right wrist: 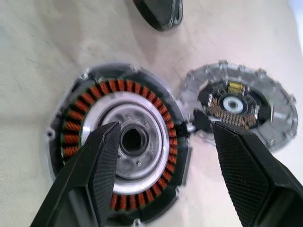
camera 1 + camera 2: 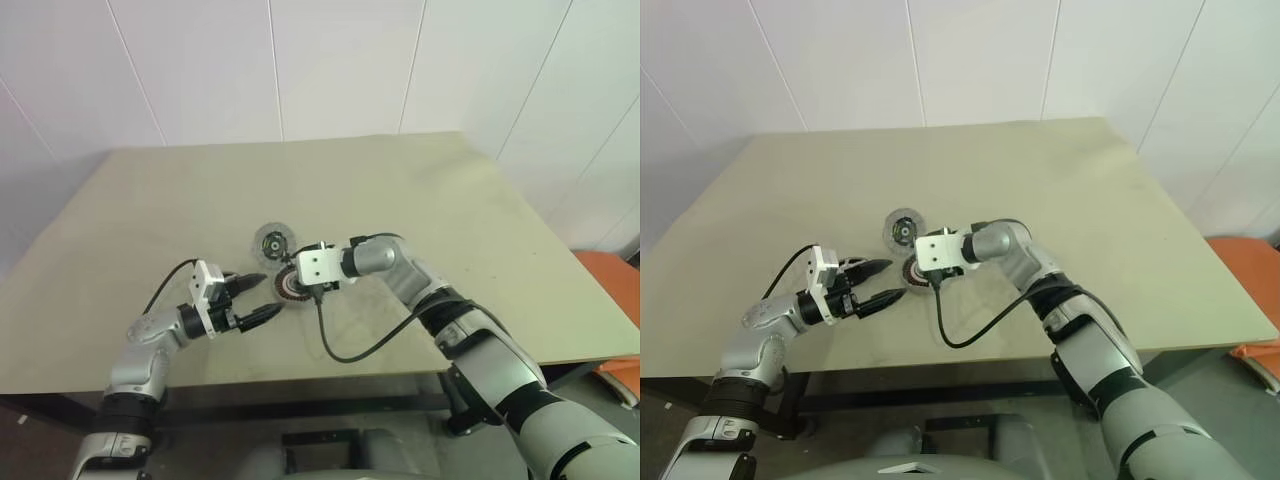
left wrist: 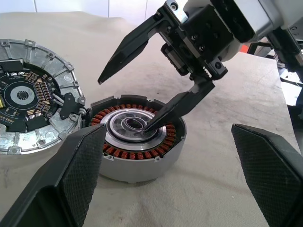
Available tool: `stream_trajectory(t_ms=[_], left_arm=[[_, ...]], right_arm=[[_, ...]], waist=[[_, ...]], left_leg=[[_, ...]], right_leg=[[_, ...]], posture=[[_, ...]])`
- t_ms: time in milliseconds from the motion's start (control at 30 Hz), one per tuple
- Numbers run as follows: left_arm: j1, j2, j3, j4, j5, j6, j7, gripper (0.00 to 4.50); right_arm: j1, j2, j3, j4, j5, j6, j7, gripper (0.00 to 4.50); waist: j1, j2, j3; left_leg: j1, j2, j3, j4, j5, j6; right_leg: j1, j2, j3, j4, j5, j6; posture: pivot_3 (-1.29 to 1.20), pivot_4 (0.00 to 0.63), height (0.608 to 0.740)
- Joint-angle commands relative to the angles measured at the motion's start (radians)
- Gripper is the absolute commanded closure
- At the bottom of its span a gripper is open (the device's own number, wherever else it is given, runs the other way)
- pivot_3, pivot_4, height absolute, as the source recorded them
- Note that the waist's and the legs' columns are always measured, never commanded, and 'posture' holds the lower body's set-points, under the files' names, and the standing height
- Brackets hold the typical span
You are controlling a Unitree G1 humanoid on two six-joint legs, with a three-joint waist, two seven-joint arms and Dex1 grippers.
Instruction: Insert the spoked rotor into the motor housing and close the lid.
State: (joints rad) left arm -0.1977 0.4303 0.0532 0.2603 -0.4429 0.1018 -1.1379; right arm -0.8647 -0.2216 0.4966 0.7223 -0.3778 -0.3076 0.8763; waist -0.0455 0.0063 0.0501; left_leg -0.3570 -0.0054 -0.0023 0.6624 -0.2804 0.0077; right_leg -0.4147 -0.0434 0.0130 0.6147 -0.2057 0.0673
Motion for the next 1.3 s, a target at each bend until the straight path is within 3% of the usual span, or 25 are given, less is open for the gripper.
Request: stream_trajectory(t_ms=[33,300,700,1000,1300], left_arm=[[-0.013,0.0,0.005,-0.016,0.001,-0.013,0.003,0.0],[-0.011,0.0,0.005,-0.016,0.002,-0.015,0.01,0.0],[-0.02,-0.003,0.003,-0.005,0.009,-0.018,0.007,0.0],[-0.027,-0.014,0.001,0.004,0.016,-0.021,0.008,0.0],[-0.026,-0.018,0.005,0.011,0.02,-0.029,0.01,0.0]], right_arm=[[-0.016,0.011,0.008,-0.007,-0.013,-0.029,-0.032,1.25],[-0.052,0.016,-0.031,0.021,0.02,-0.027,-0.06,1.25],[-0.059,-0.036,-0.044,-0.148,0.114,0.205,0.194,1.25],[-0.082,0.012,-0.039,-0.142,0.055,0.379,0.079,1.25],[-0.077,-0.002,0.018,-0.199,-0.012,0.572,0.133,1.25]], waist=[[0.0,0.0,0.0],[0.001,-0.001,0.001],[0.001,-0.001,0.001],[0.001,-0.001,0.001],[0.004,-0.002,0.001]], left_leg=[[0.0,0.0,0.0,0.0,0.0,0.0],[0.0,0.0,0.0,0.0,0.0,0.0],[-0.001,0.0,0.0,0.0,0.0,0.0],[-0.002,0.0,0.0,0.0,0.0,0.0],[-0.015,-0.001,0.0,0.0,0.0,0.0]], right_leg=[[0.0,0.0,0.0,0.0,0.0,0.0],[0.0,-0.001,0.0,0.0,0.0,0.0],[0.0,-0.001,0.0,-0.001,0.0,0.0],[-0.003,-0.002,0.0,0.0,0.0,0.0],[-0.014,-0.001,0.0,0.0,0.002,-0.003]], posture=[[0.0,0.0,0.74],[0.0,0.0,0.74],[0.0,0.0,0.74],[0.0,0.0,0.74],[0.0,0.0,0.74]])
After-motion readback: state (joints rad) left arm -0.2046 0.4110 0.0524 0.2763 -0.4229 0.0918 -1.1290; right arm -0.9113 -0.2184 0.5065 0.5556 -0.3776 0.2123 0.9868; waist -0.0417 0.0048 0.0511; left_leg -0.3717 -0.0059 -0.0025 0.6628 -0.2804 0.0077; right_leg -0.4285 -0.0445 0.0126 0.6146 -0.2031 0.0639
